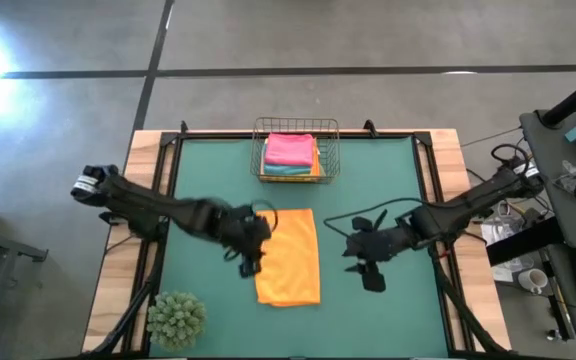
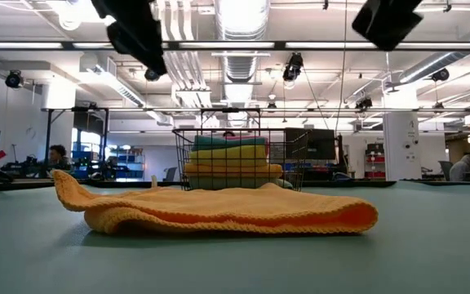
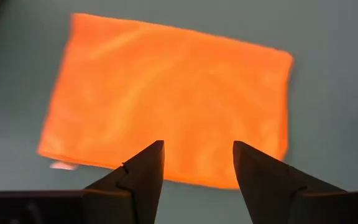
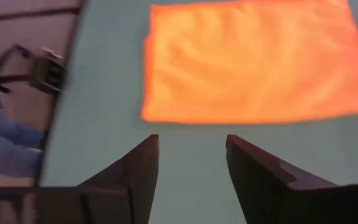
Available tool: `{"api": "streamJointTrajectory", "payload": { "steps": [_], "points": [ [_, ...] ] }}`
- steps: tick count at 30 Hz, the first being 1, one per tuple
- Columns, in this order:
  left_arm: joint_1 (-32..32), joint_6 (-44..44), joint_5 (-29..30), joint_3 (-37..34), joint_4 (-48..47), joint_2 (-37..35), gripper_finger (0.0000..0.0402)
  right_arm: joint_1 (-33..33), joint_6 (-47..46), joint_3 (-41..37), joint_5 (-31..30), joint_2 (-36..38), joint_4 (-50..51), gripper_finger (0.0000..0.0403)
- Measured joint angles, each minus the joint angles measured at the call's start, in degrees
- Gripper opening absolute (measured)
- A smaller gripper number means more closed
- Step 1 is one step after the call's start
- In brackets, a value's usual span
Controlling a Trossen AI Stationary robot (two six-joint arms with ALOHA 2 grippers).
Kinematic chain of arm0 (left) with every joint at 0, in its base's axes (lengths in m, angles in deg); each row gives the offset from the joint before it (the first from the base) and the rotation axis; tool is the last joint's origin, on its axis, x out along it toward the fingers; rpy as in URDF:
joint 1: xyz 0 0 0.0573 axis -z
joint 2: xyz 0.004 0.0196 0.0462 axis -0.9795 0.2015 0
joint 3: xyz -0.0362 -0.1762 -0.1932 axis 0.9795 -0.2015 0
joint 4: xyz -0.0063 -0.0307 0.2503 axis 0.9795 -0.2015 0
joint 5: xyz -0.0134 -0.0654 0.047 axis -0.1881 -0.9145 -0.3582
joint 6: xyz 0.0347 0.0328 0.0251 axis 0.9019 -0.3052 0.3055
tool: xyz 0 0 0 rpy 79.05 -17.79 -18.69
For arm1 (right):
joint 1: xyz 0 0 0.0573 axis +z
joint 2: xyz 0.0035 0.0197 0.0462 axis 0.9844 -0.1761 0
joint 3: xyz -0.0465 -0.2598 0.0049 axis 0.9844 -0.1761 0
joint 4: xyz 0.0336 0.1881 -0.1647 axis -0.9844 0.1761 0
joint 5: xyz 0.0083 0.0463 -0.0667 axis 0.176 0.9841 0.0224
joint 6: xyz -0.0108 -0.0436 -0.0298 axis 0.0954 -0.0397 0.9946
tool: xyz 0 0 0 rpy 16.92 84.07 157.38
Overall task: Fold microfiber towels
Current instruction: Fold the yellow microfiber cloth
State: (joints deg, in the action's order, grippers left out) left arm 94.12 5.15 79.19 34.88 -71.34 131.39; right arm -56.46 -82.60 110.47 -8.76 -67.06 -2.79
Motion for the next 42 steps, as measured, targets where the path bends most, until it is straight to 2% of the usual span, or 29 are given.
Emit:
{"api": "streamJointTrajectory", "payload": {
  "steps": [3,7,11,13,24,33,42],
  "points": [
    [5.29,-0.15,3.12,-0.02,0.14,1.27,0.0175,2.79,0.03,0.00,-0.37,0.00,-4.21,0.0180],
    [11.37,-0.24,7.13,-0.02,2.14,3.60,0.0175,6.10,-0.55,0.00,-3.96,-0.02,-8.03,0.0180],
    [15.52,-0.26,9.46,0.00,5.41,6.40,0.0175,8.89,-0.66,0.00,-8.76,-0.37,-11.21,0.0180],
    [17.12,-0.26,10.35,-0.09,5.91,8.11,0.0175,9.61,-0.50,0.04,-9.16,-1.34,-12.74,0.0180],
    [20.35,-0.17,10.41,0.00,11.56,16.88,0.0175,11.24,-0.24,0.04,-9.02,-11.49,-15.63,0.0180],
    [19.94,2.91,10.14,-0.48,14.46,20.56,0.0175,11.22,5.62,0.03,-8.62,-20.50,-27.52,0.0180],
    [20.49,2.84,8.39,-0.18,17.09,25.06,0.0175,11.22,6.27,0.07,-8.63,-26.82,-33.07,0.0180]
  ]
}}
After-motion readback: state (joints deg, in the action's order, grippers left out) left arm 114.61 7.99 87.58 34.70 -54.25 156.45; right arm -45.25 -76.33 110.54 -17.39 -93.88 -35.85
